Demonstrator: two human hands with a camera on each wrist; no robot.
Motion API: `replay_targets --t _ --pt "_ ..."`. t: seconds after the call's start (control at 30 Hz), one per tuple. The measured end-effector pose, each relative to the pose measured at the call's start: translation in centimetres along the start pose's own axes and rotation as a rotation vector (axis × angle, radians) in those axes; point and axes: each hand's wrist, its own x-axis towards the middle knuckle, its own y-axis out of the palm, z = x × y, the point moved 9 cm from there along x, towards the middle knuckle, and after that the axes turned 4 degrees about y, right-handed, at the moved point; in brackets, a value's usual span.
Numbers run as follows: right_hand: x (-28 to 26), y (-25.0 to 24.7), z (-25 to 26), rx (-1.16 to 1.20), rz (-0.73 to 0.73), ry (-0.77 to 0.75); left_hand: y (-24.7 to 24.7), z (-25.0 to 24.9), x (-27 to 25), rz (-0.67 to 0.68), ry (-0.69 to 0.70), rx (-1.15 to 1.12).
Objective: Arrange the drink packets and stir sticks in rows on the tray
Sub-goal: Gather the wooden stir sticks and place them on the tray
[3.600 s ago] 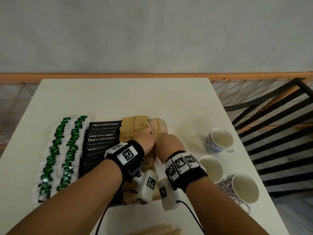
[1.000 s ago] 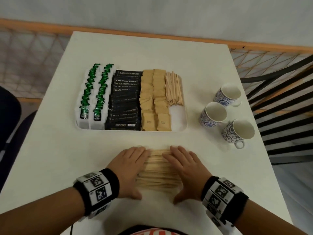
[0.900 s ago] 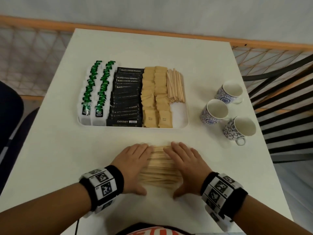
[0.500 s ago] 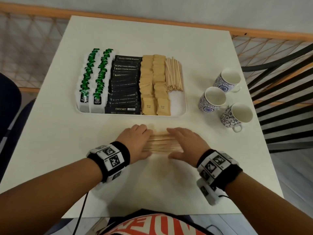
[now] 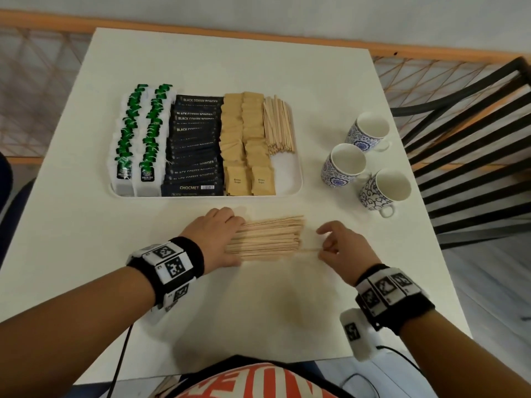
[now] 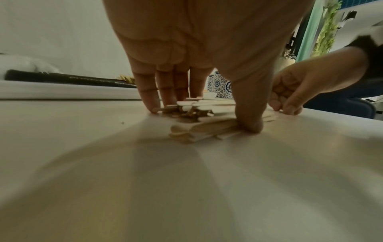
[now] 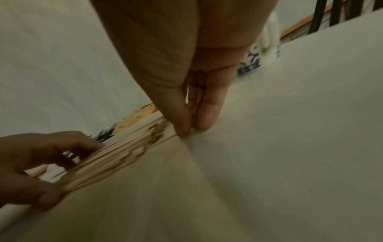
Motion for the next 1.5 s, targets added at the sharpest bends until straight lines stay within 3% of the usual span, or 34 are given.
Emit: replay_targets --t 0.17,0.27,0.4,0.7,0.77,0.87,0.97,1.13,1.5 --pt "0.0 1.8 3.7 0.161 0.018 -0.039 -0.1 -0.4 0.0 -0.014 0.018 0.0" --pt "0.1 -1.2 2.2 0.098 -0.107 0.017 -0.1 -0.1 -0.2 -0.008 0.015 0.011" --pt "-0.1 -1.9 -0.5 -0.07 -0.044 0.118 -0.1 0.2 -0.2 -0.012 0.008 -0.002" --pt "0.4 2.3 5.7 0.109 0.057 -0.091 -0.2 0.0 0.3 0.012 -0.004 -0.002" --pt "0.5 1.2 5.5 0.122 0.005 -0.111 -0.2 0.0 0.3 0.028 -0.005 0.007" --pt "0.2 0.0 6.2 -0.125 -0.087 -0.276 -0.2 -0.3 0.5 0.044 -0.008 0.025" --pt "0.1 3.1 8.3 -0.421 0.048 -0.434 -0.2 -0.8 0.9 0.06 -0.02 0.057" --pt "0.9 5.5 12.0 -0.538 0.031 -0.559 -0.5 -1.1 1.4 0.06 -0.044 0.08" --pt "2.8 6.1 13.4 -0.646 0.155 -0.436 -0.8 -1.0 2.1 0.02 -0.098 0.169"
